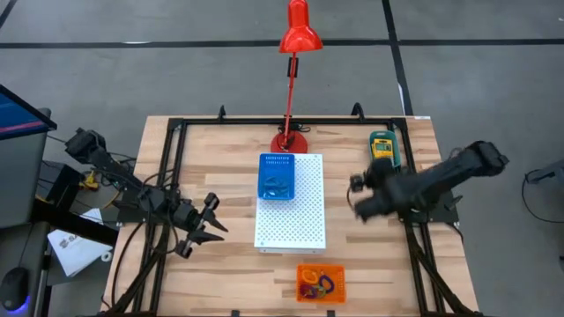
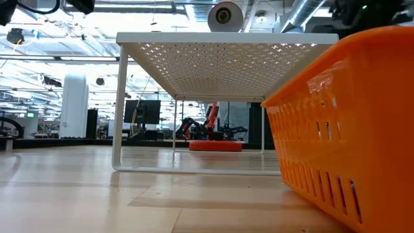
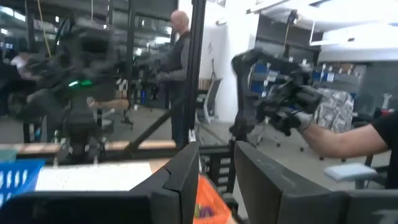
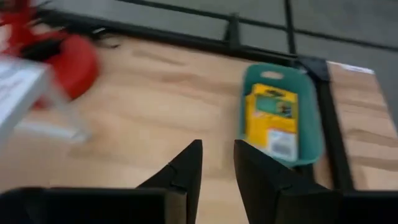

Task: Pick & Place Office Desk Supplies
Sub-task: Put the green bin on the shelf

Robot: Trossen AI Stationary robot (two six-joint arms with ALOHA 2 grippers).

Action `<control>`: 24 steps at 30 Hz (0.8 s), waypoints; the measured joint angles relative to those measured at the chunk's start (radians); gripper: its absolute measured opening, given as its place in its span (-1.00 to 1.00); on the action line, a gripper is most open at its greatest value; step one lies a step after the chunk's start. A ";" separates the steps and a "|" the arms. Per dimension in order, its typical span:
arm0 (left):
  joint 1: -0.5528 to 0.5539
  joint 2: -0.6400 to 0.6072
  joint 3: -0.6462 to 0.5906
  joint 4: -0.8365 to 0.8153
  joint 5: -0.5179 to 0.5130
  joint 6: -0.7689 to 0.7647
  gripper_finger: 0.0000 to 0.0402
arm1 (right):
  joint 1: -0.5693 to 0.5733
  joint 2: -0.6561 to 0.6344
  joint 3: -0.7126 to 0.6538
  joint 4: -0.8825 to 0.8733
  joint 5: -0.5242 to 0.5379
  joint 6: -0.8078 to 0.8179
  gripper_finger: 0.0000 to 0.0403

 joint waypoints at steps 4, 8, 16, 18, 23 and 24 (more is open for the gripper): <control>0.000 0.030 0.028 0.035 0.000 0.005 -0.51 | -0.216 -0.163 -0.031 0.080 -0.005 -0.195 -0.56; 0.000 0.038 0.029 0.019 0.000 0.006 -0.51 | -0.439 -0.292 -0.082 0.293 -0.100 -0.479 -0.56; 0.001 0.039 0.029 0.014 0.005 0.017 -0.51 | -0.864 -0.218 -0.154 0.475 -0.381 -0.868 -0.56; 0.001 0.039 0.029 0.009 0.012 0.017 -0.51 | -0.946 -0.159 -0.154 0.458 -0.423 -0.921 -0.56; 0.001 0.039 0.029 -0.015 0.015 0.016 -0.51 | -1.092 -0.069 -0.154 0.444 -0.469 -1.013 -0.56; 0.001 0.039 0.030 -0.024 0.015 0.015 -0.51 | -1.114 -0.062 -0.154 0.448 -0.476 -1.033 -0.56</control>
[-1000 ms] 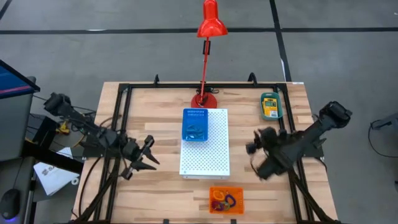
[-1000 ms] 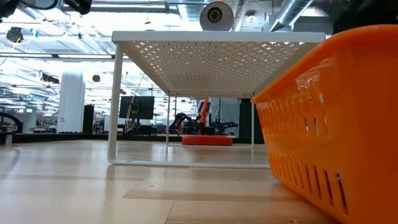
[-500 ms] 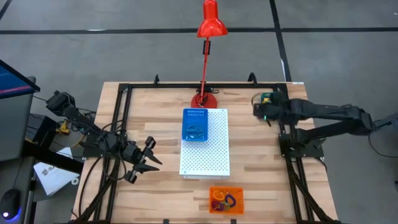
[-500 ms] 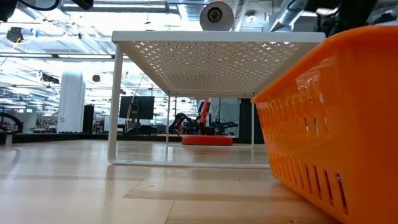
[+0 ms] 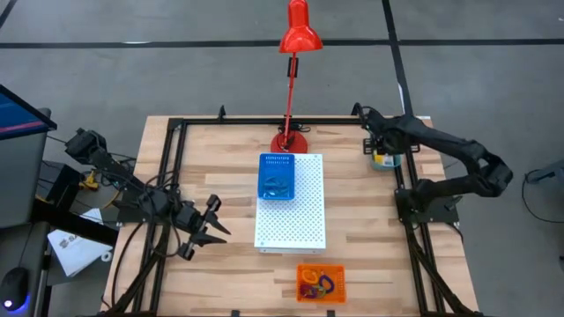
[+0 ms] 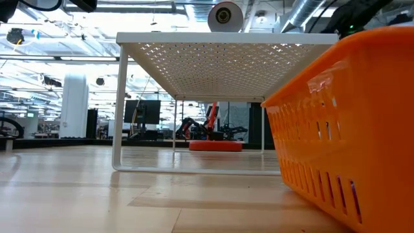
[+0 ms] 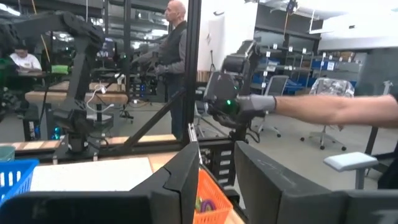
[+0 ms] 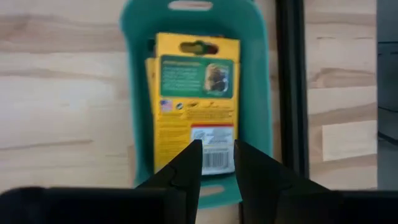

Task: Pick & Place Office Desk Supplies
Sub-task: Put the green bin on the shelf

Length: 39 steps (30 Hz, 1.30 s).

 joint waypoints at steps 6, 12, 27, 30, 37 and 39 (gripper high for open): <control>0.000 0.000 0.000 -0.032 0.000 -0.018 -0.51 | -0.130 -0.005 0.000 0.022 -0.016 -0.089 -0.56; 0.000 0.000 0.000 -0.044 0.000 -0.029 -0.51 | -0.247 -0.024 -0.022 0.015 -0.032 -0.150 -0.56; 0.000 0.000 0.000 -0.044 -0.004 -0.029 -0.51 | -0.403 -0.059 -0.191 0.236 -0.154 -0.268 -0.56; 0.000 0.000 0.000 -0.044 -0.004 -0.029 -0.51 | -0.421 -0.059 -0.204 0.265 -0.173 -0.286 -0.56; 0.000 0.000 0.000 -0.044 -0.004 -0.029 -0.51 | -0.427 -0.077 -0.208 0.282 -0.187 -0.313 -0.56; 0.000 0.000 0.000 -0.044 -0.004 -0.029 -0.51 | -0.427 -0.098 -0.208 0.282 -0.189 -0.313 -0.56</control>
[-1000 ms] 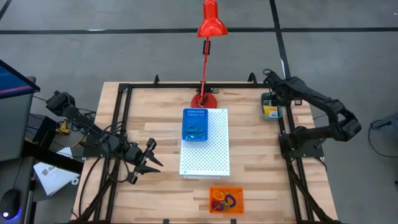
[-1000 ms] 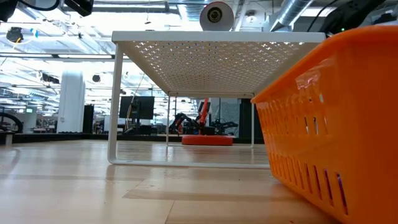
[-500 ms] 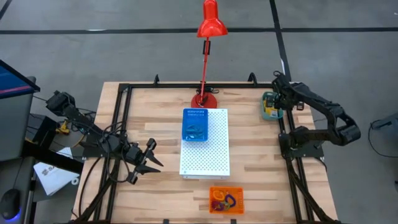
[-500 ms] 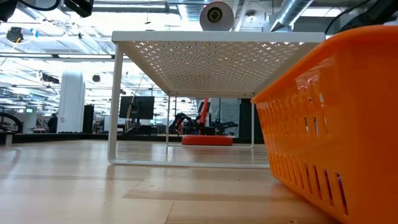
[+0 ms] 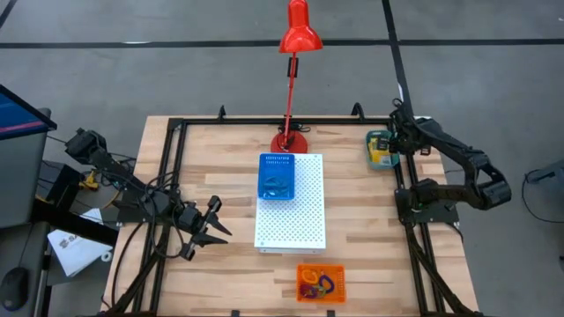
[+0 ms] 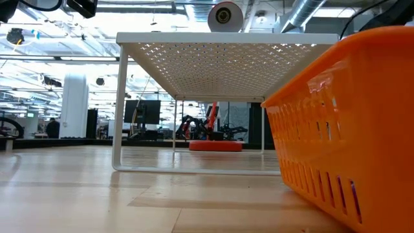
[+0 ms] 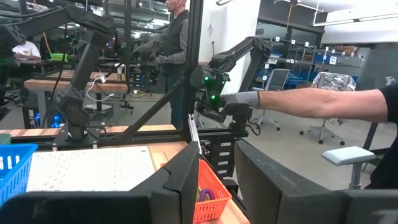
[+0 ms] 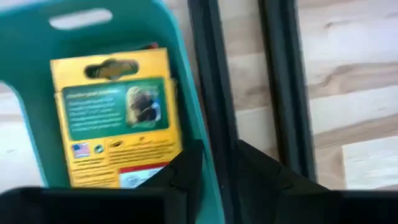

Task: Pick & Place Office Desk Supplies
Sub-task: Put the green bin on the shelf

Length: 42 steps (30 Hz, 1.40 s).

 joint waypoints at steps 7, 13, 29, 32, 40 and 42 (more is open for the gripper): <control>0.000 0.000 0.000 0.000 0.001 0.000 -0.51 | 0.000 -0.081 0.000 -0.003 0.001 -0.008 -0.56; 0.000 0.000 0.000 0.000 0.001 0.000 -0.51 | -0.015 -0.055 0.000 0.001 -0.045 -0.007 -0.56; 0.000 0.000 0.000 0.000 0.003 -0.003 -0.51 | -0.015 0.064 -0.009 0.085 -0.087 -0.007 -0.37; 0.000 0.000 0.000 0.000 0.003 -0.010 -0.51 | -0.015 0.070 -0.024 0.116 -0.091 -0.007 -0.37; 0.000 0.000 0.000 0.000 -0.001 -0.011 -0.51 | -0.015 0.070 -0.029 0.126 -0.098 -0.015 -0.58; 0.000 0.000 0.000 0.000 -0.001 -0.011 -0.51 | -0.015 0.070 -0.029 0.125 -0.099 -0.015 -0.70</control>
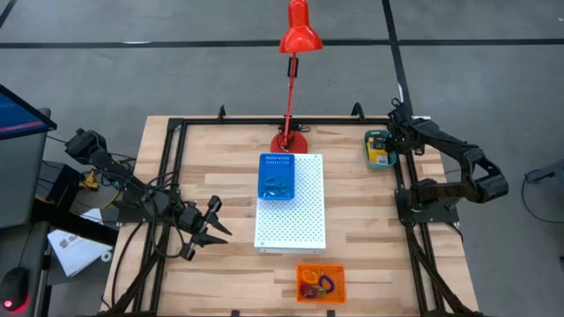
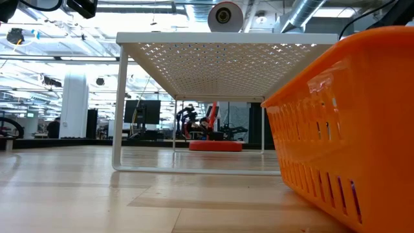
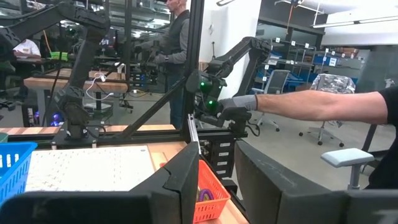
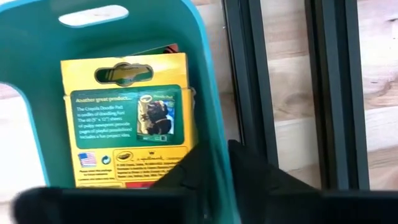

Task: Pick & Place Office Desk Supplies
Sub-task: Put the green bin on the shelf

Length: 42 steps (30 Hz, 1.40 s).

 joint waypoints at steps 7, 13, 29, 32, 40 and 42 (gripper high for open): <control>0.000 0.000 0.000 0.000 0.001 0.000 -0.51 | 0.015 -0.002 0.002 -0.031 -0.017 -0.009 -0.96; 0.000 0.000 0.000 0.001 0.002 -0.004 -0.51 | 0.062 -0.099 0.000 -0.083 -0.048 0.015 -0.99; 0.000 0.000 0.000 0.050 0.004 -0.017 -0.51 | 0.213 -0.618 0.002 -0.276 -0.300 0.265 -1.00; 0.000 0.000 0.000 0.055 0.004 -0.033 -0.51 | 0.298 -0.688 0.020 -0.308 -0.310 0.362 -1.00; 0.000 0.000 0.000 0.103 0.000 -0.038 -0.51 | 0.558 -0.739 0.122 -0.392 -0.178 0.615 -1.00; 0.000 0.000 0.000 0.111 0.000 -0.038 -0.51 | 0.632 -0.723 0.145 -0.388 -0.131 0.679 -1.00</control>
